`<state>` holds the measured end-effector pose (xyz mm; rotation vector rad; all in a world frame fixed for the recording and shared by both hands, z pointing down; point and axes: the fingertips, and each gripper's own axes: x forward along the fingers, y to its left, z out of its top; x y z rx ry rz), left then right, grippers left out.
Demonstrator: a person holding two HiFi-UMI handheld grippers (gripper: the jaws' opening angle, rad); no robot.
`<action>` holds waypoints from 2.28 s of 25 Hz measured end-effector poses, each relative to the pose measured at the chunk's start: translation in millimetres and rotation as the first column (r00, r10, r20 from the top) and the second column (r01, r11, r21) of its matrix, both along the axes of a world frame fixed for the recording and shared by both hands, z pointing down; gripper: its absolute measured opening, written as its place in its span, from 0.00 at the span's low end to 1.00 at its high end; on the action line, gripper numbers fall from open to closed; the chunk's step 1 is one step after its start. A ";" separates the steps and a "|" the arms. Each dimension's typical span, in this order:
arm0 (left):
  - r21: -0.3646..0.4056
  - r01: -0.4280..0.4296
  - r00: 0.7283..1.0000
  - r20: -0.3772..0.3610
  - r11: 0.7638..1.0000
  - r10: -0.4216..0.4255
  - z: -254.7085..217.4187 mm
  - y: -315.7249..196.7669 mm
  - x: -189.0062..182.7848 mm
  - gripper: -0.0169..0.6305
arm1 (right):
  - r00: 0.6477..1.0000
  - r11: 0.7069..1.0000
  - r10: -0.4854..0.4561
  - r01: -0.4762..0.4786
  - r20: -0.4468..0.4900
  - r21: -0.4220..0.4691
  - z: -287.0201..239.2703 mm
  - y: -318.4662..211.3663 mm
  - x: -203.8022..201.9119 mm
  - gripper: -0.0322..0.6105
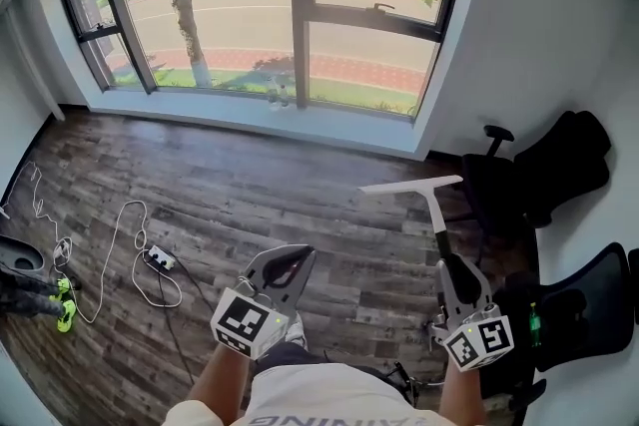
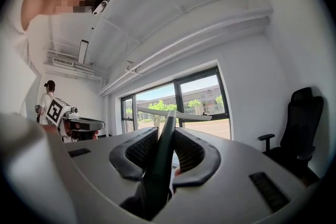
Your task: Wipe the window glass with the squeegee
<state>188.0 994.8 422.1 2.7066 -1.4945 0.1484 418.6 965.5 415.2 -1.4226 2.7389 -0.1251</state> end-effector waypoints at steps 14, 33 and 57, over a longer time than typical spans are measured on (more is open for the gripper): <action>-0.019 -0.021 0.999 -0.034 1.000 0.020 16.0 -128.1 -147.3 0.05 | 0.997 0.998 0.055 -0.056 -0.051 -0.021 -5.4 -130.1 -140.1 0.21; -0.020 0.028 0.999 -0.024 0.999 -0.028 9.6 -276.9 -168.0 0.05 | 0.999 0.999 0.029 -0.028 0.022 -0.044 2.4 -292.5 -153.5 0.21; -0.046 -0.001 1.000 0.017 0.999 0.002 8.8 -531.9 -28.5 0.05 | 0.994 0.995 0.065 -0.057 0.090 -0.084 30.8 -529.4 -6.1 0.21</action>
